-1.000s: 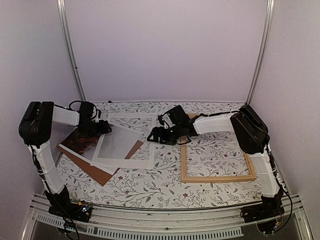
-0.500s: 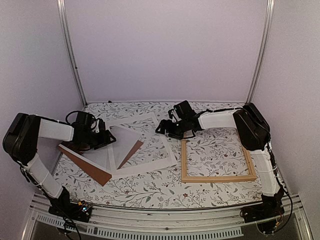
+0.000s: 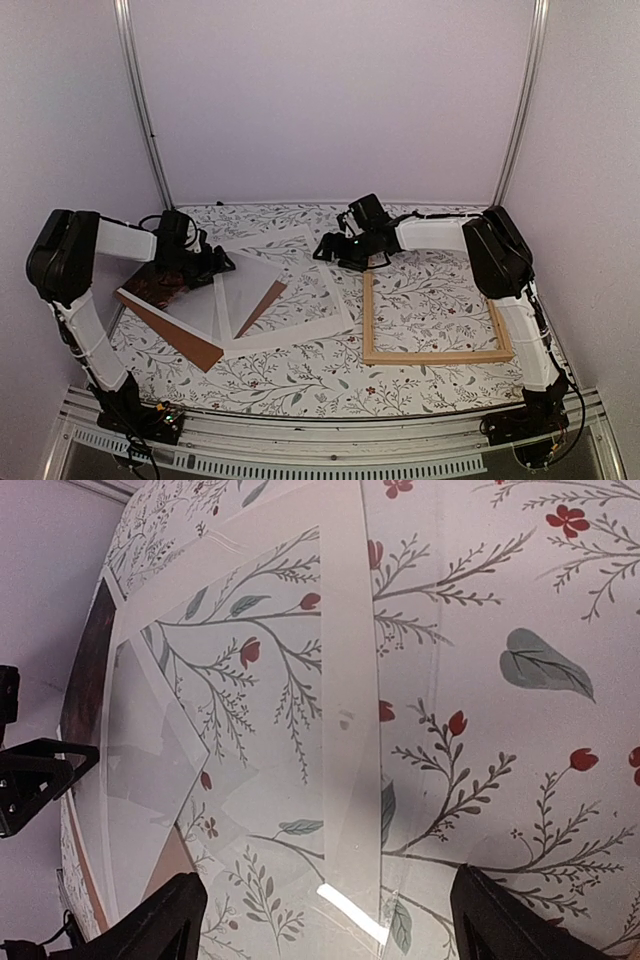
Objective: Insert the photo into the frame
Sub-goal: Pick up the glass panel from the mat board.
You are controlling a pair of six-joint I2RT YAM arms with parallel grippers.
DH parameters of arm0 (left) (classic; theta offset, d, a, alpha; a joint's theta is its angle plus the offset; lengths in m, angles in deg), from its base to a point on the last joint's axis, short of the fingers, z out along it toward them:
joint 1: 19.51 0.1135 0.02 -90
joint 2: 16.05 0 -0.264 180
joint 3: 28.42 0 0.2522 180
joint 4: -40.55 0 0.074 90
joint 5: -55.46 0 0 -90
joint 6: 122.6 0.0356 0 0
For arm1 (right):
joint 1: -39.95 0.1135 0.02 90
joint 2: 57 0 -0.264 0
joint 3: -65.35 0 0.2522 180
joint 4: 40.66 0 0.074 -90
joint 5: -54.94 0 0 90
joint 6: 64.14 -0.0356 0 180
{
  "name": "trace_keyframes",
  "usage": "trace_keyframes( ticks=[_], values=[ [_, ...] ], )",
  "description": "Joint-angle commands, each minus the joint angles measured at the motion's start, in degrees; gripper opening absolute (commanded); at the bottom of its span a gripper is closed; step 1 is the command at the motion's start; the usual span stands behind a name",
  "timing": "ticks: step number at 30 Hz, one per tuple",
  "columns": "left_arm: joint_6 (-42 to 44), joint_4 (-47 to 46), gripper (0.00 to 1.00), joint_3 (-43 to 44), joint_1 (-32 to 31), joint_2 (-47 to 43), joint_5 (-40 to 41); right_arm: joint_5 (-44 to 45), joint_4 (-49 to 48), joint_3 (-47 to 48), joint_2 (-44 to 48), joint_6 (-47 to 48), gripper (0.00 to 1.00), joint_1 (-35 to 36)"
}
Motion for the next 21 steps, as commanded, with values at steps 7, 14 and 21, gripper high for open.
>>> trace_keyframes(
  ticks=[7, 14, 21],
  values=[
    [3.8, 16.8, 0.85, 6.3, 1.2, 3.1, -3.2, -10.6, 16.6, 0.8, -4.5, 2.7, 0.89, -3.4],
    [4.4, 19.5, 0.85, 4.8, 1.2, 3.9, -7.9, -17.1, 22.8, 4.5, -5.8, 2.6, 0.89, -5.8],
    [4.2, 18.6, 0.84, 2.7, 1.2, 5.3, -13.4, -20.2, 28.0, 10.8, -9.3, 4.4, 0.88, -5.7]
  ],
)
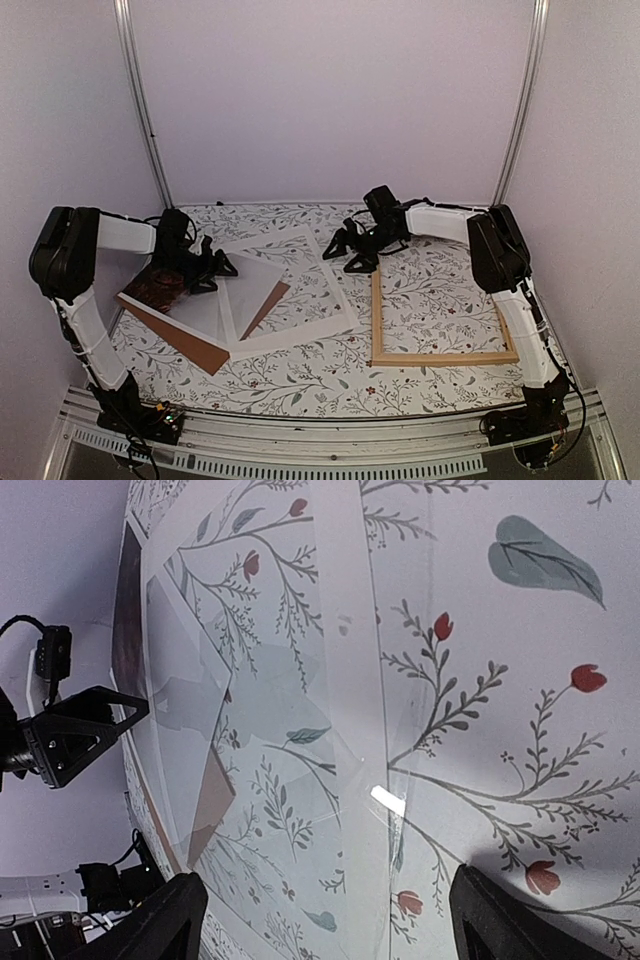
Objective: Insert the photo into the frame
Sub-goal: Pick up the glass panel from the mat board.
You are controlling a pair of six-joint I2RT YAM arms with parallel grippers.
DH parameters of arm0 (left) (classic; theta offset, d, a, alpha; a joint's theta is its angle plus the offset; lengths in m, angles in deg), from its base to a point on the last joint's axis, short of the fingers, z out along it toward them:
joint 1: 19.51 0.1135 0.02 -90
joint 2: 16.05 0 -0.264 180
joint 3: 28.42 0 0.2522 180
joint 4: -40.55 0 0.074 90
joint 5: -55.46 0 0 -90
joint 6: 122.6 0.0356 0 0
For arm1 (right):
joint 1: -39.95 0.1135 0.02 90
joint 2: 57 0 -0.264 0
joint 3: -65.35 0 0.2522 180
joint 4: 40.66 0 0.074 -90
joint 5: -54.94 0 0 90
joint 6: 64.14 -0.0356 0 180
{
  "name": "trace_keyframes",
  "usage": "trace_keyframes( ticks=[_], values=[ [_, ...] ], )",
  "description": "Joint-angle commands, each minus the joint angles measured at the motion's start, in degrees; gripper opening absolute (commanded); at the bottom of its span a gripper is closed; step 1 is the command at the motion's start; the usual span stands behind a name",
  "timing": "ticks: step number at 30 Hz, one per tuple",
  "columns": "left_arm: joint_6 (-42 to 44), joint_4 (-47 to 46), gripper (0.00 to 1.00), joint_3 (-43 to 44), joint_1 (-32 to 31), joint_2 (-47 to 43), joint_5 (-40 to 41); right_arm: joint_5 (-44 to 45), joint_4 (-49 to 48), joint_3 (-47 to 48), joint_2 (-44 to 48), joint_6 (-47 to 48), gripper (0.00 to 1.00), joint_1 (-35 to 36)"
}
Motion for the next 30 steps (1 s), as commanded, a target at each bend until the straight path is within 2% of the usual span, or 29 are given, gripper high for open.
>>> trace_keyframes(
  ticks=[1, 12, 30],
  values=[
    [-0.1, 4.3, 0.84, -3.0, -0.1, 2.9, -4.4, -0.4, 10.0, 0.3, -5.0, 1.2, 0.88, 0.1],
    [-6.6, -6.1, 0.8, -7.9, 0.0, 2.3, -11.9, -4.0, 7.1, 0.7, -6.1, -1.9, 0.86, 2.7],
    [-14.2, -22.4, 0.76, -14.0, -0.1, -3.7, -17.1, -7.4, -3.0, -5.2, -3.1, -8.2, 0.8, 4.0]
  ],
)
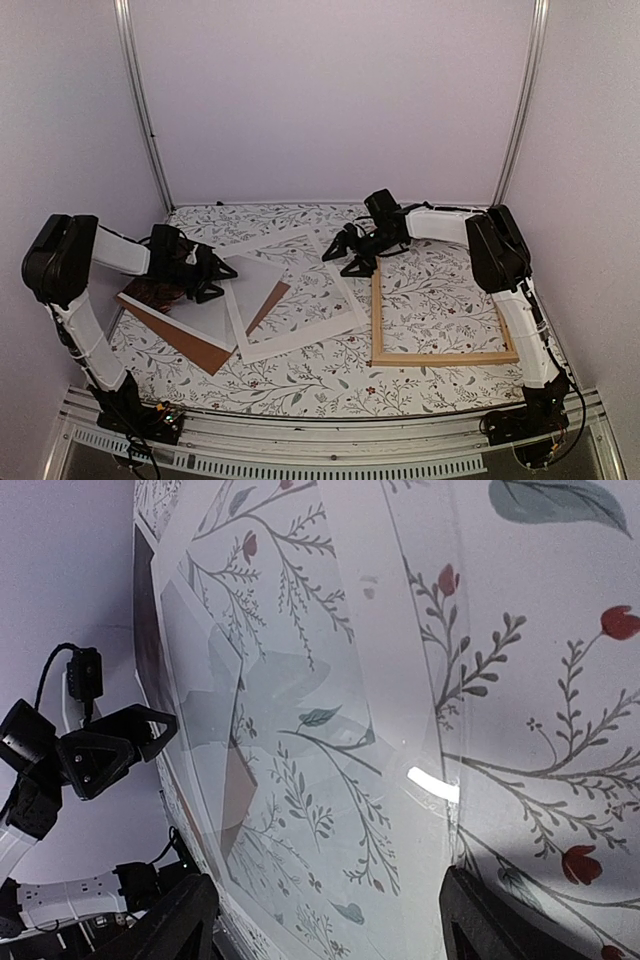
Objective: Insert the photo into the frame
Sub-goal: Pick up the glass panel from the mat board.
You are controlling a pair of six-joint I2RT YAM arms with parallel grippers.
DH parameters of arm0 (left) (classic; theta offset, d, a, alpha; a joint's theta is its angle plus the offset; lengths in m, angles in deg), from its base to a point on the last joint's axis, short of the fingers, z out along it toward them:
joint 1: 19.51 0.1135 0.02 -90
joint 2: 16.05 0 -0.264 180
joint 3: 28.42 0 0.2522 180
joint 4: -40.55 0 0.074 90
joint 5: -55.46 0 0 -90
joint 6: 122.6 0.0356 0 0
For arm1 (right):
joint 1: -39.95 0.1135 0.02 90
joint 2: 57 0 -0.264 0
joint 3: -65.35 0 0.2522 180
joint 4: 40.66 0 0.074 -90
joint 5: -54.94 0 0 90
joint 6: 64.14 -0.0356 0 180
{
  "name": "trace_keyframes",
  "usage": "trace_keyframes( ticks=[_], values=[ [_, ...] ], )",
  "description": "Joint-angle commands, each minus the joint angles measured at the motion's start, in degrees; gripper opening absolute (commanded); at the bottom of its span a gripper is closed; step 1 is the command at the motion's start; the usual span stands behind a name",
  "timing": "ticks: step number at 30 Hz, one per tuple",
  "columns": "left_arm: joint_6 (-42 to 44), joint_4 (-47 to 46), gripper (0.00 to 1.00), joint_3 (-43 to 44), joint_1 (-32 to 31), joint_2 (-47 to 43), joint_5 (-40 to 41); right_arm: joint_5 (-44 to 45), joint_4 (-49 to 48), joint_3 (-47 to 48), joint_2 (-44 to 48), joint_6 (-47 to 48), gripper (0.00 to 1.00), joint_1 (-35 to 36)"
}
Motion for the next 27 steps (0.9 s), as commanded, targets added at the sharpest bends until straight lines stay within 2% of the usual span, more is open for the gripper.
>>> trace_keyframes(
  ticks=[1, 23, 27],
  values=[
    [-2.4, -2.7, 0.76, -1.2, -1.8, -1.0, -6.2, -1.5, -0.3, -3.6, -2.8, -1.6, 0.8, 3.8],
    [-4.7, -10.1, 0.75, -2.1, -1.9, -5.6, -10.4, -0.8, -2.3, -5.7, -3.1, -1.8, 0.78, 5.5],
    [-4.2, -8.2, 0.66, -1.4, -1.9, -6.1, -9.6, -0.5, -2.3, -6.0, -2.9, -1.4, 0.78, 5.5]
  ],
)
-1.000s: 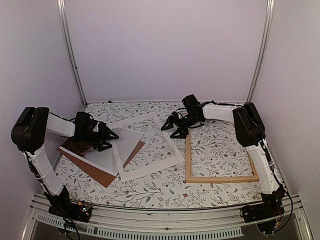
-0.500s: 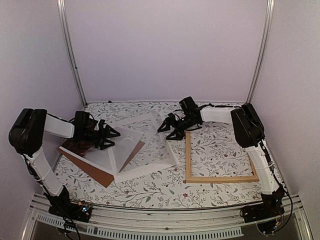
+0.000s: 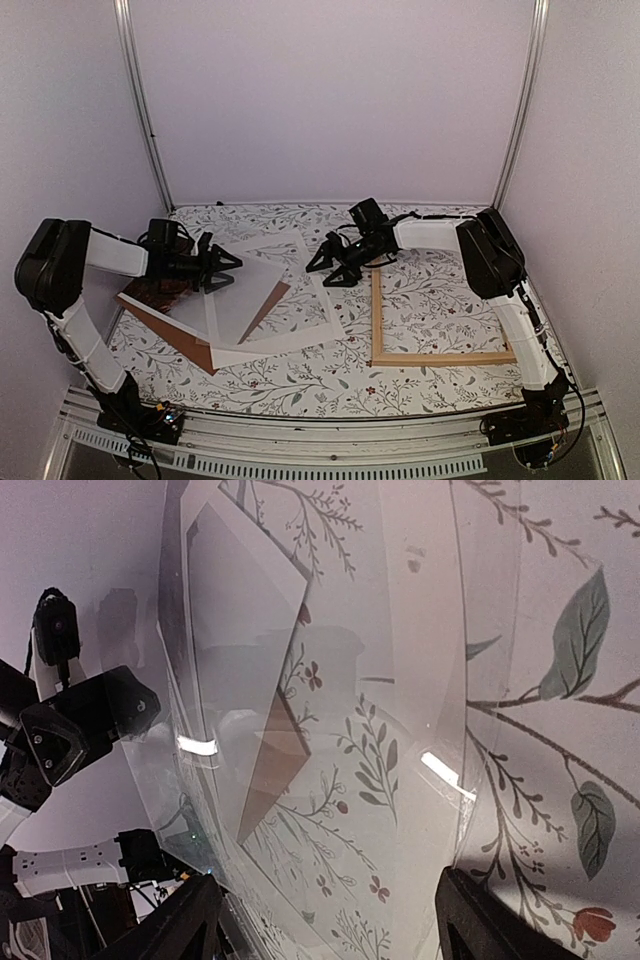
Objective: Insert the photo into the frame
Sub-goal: Pick up the glass panel from the mat board.
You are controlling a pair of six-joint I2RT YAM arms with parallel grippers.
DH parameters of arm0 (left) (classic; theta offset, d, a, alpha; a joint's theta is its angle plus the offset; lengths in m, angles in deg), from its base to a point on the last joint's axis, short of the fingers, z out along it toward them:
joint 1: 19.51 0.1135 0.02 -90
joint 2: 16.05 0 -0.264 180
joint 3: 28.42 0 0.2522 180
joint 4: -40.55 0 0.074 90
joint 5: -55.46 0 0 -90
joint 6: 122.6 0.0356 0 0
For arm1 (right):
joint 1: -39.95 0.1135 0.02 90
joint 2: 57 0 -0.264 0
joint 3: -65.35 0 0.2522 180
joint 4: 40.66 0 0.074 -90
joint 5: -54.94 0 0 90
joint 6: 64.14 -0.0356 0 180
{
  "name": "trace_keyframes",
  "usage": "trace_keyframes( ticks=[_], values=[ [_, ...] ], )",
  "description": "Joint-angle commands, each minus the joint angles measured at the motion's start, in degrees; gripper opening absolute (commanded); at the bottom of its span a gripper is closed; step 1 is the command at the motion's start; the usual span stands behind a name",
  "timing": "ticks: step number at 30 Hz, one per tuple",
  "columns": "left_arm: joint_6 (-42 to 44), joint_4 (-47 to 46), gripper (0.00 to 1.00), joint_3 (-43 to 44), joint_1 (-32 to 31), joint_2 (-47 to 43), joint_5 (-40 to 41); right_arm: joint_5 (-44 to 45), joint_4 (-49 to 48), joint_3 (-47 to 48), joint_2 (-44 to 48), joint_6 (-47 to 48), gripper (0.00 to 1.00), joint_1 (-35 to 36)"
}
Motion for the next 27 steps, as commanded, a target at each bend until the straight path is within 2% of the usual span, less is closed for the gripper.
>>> trace_keyframes(
  ticks=[1, 6, 11, 15, 19, 27],
  values=[
    [0.8, 0.6, 0.64, 0.6, -0.5, -2.3, -0.4, 2.2, 4.2, -2.8, -3.1, 0.2, 0.78, 1.1],
    [5.2, 8.0, 0.62, 2.5, -0.3, -3.6, 2.4, 2.8, 4.3, -2.9, -2.7, 0.5, 0.78, 1.1],
    [8.3, 14.9, 0.69, 3.5, 0.3, -5.3, 4.3, 3.2, 4.6, -2.9, -2.6, 0.7, 0.77, 1.1],
    [9.8, 17.5, 0.7, 3.6, 1.2, -7.1, 5.1, 3.7, 4.8, -3.0, -2.4, 1.0, 0.77, 1.1],
    [11.0, 19.0, 0.63, 3.4, 2.1, -8.2, 5.5, 3.8, 4.9, -3.1, -2.2, 1.1, 0.77, 1.1],
    [12.8, 21.3, 0.4, 2.9, 3.7, -10.4, 5.9, 4.2, 5.0, -3.1, -2.1, 1.1, 0.77, 1.1]
  ],
)
